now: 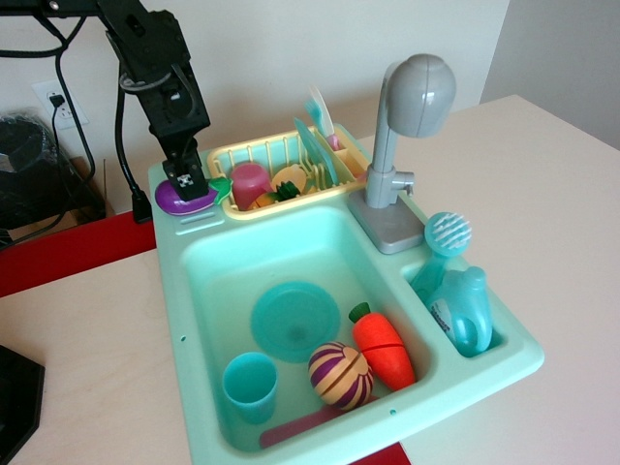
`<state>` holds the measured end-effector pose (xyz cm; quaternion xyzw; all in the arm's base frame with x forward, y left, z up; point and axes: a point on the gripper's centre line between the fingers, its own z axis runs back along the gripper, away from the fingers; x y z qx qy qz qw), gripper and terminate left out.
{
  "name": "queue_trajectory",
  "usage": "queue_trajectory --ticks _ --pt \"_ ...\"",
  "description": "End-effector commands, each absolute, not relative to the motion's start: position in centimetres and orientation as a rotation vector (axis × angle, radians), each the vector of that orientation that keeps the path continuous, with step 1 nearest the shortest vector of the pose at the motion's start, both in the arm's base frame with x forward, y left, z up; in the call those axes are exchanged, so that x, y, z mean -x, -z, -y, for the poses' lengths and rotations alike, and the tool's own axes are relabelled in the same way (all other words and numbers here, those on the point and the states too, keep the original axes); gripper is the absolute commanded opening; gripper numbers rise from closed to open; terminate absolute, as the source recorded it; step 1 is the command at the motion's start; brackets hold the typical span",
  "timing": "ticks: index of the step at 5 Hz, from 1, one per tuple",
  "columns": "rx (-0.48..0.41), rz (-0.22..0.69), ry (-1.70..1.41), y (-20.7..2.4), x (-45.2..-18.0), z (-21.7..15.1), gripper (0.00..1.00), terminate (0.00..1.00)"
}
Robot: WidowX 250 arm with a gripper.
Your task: Put eggplant on plate
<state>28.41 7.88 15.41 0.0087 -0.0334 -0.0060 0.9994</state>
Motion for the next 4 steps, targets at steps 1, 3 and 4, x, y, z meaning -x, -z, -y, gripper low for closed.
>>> queue_trajectory --ticks 1,3,4 --pt "-0.017 0.067 0.012 -15.4 -28.4 -7.9 1.0 0.0" --pt "-0.045 0.039 0.001 -15.6 -26.9 -8.6 1.0 0.0" --pt "-0.048 0.027 -0.008 -14.9 -26.1 -8.9 1.0 0.0"
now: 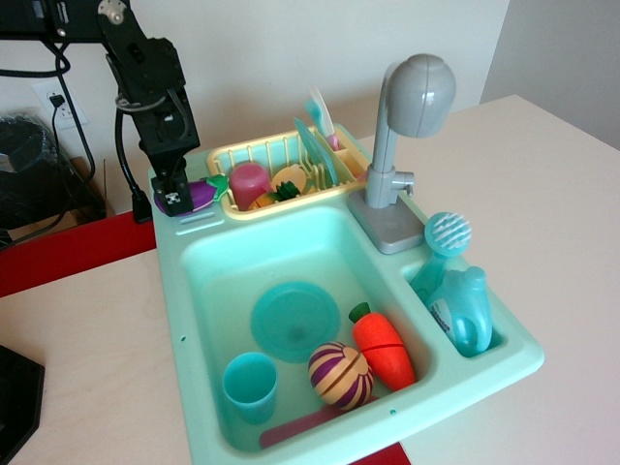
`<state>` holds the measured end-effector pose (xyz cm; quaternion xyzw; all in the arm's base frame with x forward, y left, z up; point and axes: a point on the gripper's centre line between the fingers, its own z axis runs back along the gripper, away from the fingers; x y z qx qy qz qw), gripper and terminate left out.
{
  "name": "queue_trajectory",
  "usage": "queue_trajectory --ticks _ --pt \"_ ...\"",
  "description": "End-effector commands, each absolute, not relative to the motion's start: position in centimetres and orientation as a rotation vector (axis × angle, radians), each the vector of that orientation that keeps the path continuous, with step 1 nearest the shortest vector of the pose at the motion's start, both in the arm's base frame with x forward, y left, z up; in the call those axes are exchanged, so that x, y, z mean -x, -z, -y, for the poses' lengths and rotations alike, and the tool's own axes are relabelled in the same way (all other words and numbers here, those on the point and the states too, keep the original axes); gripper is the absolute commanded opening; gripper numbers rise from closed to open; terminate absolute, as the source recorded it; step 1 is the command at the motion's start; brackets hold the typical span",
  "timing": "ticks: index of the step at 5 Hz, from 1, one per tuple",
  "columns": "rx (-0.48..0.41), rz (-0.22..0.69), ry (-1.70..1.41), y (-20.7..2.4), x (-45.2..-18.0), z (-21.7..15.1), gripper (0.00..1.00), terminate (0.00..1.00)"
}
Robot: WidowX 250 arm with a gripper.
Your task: Put eggplant on plate
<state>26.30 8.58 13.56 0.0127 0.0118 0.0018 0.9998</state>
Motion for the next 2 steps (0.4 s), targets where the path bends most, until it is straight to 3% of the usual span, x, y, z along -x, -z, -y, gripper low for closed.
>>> queue_trajectory --ticks 1,2 --pt "-0.052 0.017 -0.019 -13.5 -25.82 -9.13 1.0 0.0" --pt "-0.079 0.09 -0.029 -13.18 -25.79 -9.01 0.0 0.0"
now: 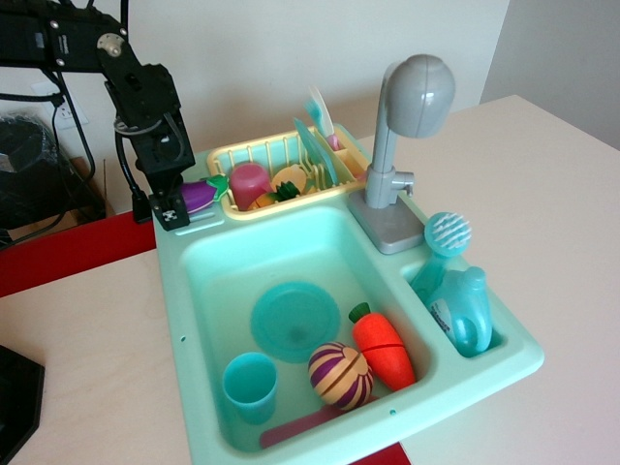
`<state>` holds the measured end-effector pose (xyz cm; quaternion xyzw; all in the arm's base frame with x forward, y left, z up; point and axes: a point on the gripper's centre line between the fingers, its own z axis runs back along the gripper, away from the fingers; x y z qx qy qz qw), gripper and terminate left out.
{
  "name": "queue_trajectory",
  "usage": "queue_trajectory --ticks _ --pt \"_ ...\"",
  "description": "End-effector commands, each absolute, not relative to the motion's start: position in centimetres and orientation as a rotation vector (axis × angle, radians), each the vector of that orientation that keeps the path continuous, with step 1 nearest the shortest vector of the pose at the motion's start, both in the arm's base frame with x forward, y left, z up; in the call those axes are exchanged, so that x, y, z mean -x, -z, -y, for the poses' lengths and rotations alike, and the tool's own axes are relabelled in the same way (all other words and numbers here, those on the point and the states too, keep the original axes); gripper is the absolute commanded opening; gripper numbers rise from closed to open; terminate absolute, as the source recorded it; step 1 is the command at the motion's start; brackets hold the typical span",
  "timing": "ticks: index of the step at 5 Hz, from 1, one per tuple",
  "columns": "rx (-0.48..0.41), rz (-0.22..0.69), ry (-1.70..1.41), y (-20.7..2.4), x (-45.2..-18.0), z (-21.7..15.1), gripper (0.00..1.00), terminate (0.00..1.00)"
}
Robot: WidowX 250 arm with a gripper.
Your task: Put eggplant on plate
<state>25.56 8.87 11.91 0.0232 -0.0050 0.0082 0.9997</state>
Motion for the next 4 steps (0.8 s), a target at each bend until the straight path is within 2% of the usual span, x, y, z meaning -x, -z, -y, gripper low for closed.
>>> queue_trajectory --ticks 1,3,4 --pt "-0.109 0.168 -0.057 -13.3 -25.5 -9.1 0.0 0.0" --pt "-0.105 0.204 -0.046 -13.7 -25.7 -8.3 0.0 0.0" --pt "-0.07 0.229 -0.004 -14.4 -27.2 -6.8 0.0 0.0"
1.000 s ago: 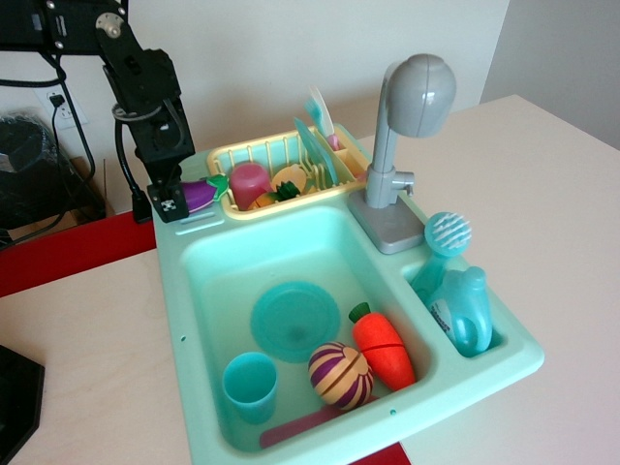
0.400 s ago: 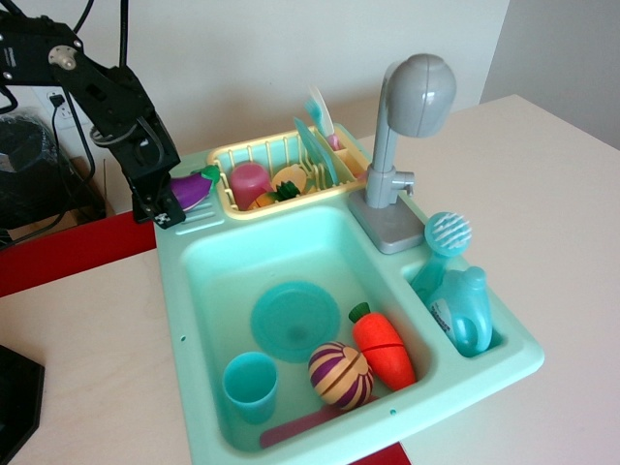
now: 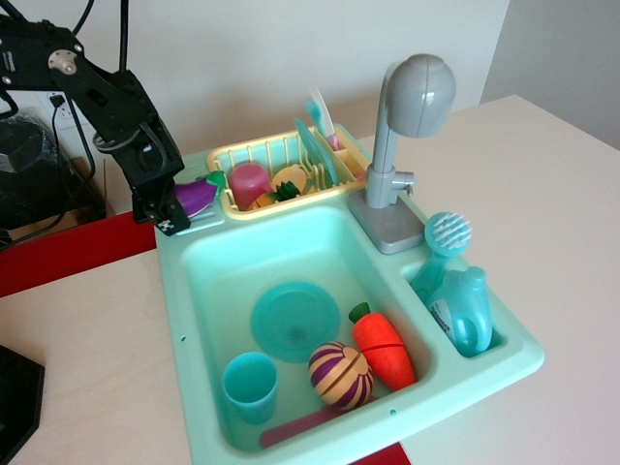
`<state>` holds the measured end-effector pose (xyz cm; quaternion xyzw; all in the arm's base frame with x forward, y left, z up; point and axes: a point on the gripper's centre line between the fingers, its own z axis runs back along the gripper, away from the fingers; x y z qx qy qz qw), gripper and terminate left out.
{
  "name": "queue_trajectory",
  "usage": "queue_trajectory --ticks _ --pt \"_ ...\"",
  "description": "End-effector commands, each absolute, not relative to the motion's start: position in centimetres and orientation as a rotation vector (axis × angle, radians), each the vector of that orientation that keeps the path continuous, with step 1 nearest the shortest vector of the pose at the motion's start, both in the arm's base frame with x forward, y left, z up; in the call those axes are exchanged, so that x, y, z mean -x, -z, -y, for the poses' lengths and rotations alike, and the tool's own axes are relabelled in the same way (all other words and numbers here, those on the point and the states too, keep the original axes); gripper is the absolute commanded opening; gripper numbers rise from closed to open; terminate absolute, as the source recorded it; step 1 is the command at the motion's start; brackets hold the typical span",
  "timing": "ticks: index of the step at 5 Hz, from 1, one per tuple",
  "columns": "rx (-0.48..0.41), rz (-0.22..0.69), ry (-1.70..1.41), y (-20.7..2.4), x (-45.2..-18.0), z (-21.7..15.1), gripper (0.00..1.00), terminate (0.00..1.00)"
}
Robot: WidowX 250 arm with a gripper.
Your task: Put eggplant on plate
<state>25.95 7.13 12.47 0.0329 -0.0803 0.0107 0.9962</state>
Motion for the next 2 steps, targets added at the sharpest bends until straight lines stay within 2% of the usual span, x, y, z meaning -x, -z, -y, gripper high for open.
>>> queue_trajectory --ticks 1,2 --pt "-0.016 0.231 0.048 -14.5 -29.4 -4.7 0.0 0.0" --pt "0.037 0.198 0.089 -13.7 -31.1 -2.9 0.0 0.0"
